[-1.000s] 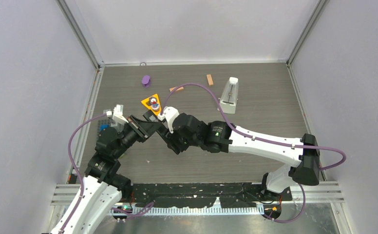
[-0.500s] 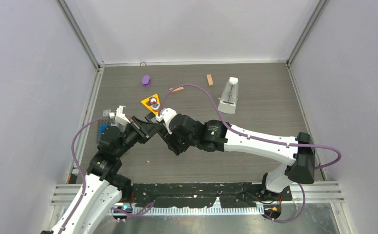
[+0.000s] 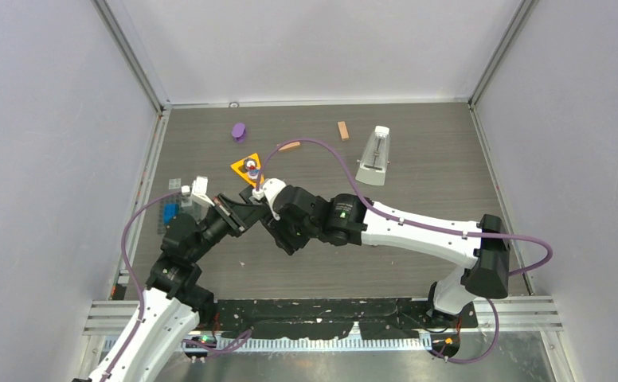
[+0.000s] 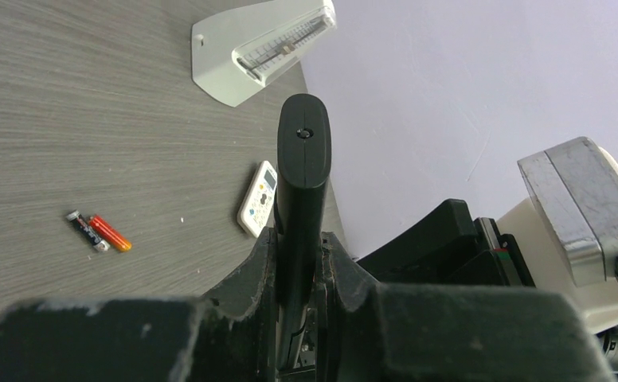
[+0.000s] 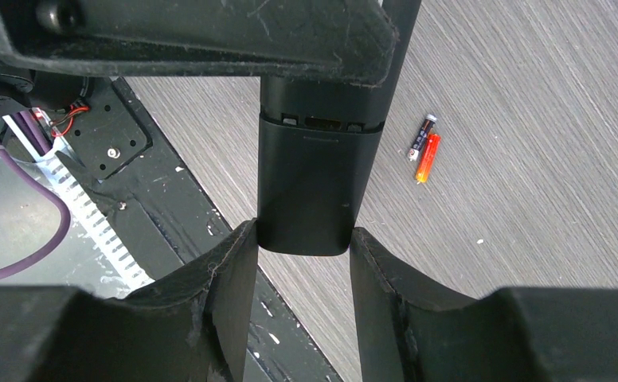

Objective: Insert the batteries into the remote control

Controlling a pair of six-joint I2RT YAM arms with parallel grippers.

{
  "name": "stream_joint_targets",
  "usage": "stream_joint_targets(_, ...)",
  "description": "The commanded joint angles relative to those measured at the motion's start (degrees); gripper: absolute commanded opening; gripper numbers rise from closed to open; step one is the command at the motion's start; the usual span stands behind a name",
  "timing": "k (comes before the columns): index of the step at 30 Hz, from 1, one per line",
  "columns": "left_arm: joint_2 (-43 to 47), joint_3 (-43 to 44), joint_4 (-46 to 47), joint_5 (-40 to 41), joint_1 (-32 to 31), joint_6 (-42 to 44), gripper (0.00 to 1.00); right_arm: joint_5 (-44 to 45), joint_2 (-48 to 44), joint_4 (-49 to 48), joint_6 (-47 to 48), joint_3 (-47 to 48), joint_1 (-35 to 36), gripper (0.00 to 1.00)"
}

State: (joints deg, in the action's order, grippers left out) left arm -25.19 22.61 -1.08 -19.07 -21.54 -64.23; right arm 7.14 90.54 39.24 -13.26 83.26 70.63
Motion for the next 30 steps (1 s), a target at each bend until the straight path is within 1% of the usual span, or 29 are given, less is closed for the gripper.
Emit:
stream_joint_targets(1,1.4,0.6,10.0,-8.6,-0.7,-2.5,0.0,-1.3,1.6,-6.5,-0.1,3.8,-0.1,0.23)
stream_joint_targets(10,1.0,-0.3,9.7,-8.3,-0.7,-5.5,0.0,1.4,2.9,-7.1,-0.4,5.7,-0.3,0.27)
stream_joint_targets(17,1.2,-1.2,9.9,-7.9,-0.7,-6.3,0.0,3.6,3.9,-7.9,-0.3,6.5,-0.3,0.36)
stream_joint_targets(25,1.3,-1.7,8.0,-6.6,-0.7,-6.7,0.0,5.2,5.2,-7.9,-0.2,7.3,-0.5,0.43)
stream_joint_targets(30,1.1,-2.4,7.5,-6.0,-0.7,-7.5,0.0,5.8,5.4,-7.9,-0.3,7.5,-0.7,0.45)
